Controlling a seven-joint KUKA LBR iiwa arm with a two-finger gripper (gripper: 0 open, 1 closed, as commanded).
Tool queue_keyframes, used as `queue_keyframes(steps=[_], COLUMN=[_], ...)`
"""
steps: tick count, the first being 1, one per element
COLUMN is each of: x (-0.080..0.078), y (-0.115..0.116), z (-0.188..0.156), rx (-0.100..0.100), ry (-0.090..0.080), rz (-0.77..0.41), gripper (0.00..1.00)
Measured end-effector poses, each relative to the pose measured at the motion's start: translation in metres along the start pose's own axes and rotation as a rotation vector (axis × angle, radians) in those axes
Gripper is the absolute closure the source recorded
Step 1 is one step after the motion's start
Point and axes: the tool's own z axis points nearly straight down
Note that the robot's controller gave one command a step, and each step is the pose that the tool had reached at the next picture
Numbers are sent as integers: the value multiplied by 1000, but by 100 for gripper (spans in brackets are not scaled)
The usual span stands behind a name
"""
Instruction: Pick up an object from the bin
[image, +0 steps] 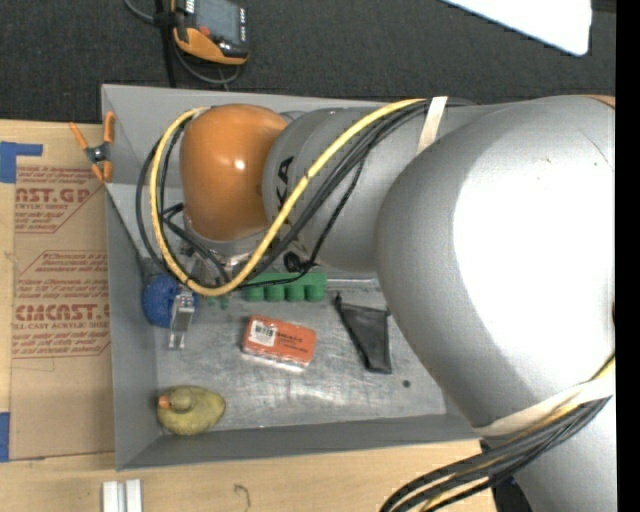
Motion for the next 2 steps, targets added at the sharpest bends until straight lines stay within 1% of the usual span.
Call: queue_keyframes(steps=[1, 2], x=[4, -3], y=[0, 2], z=[62, 56], rx=[-2, -6], ry=[-6, -12], rz=[-73, 8], gripper=[0, 100])
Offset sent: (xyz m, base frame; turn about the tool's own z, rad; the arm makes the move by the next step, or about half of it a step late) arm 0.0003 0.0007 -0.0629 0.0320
